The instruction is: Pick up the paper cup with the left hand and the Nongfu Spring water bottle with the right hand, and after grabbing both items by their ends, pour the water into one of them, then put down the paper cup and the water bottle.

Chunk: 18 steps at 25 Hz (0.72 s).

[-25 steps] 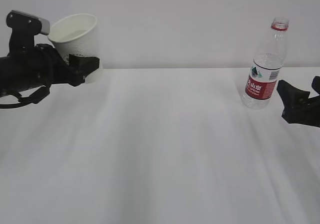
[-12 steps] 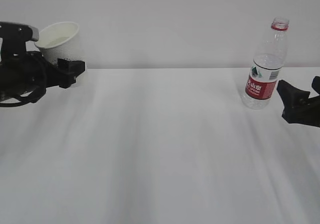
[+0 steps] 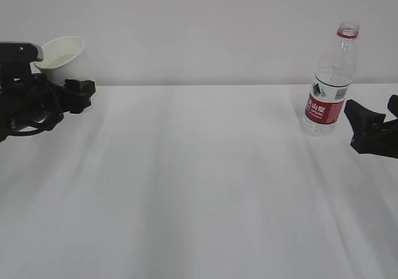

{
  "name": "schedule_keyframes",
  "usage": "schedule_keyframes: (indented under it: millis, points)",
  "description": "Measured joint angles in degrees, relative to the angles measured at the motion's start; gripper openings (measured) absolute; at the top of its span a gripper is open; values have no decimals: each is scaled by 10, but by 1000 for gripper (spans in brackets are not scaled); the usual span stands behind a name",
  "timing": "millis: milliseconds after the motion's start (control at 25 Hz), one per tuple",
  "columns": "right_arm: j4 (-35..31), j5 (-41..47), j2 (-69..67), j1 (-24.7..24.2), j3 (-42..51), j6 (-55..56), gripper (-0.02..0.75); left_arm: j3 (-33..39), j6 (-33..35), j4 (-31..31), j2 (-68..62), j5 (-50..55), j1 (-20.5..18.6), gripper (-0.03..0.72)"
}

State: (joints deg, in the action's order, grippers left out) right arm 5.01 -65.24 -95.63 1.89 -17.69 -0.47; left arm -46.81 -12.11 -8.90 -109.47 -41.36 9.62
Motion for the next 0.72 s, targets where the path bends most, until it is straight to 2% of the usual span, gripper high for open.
schedule_keyframes:
  millis: [240, 720]
  points:
    - [0, 0, 0, 0, 0, 0, 589, 0, 26, 44, -20, -13, -4, 496]
    - [0, 0, 0, 0, 0, 0, 589, 0, 30, 56, -45, -15, -50, 496]
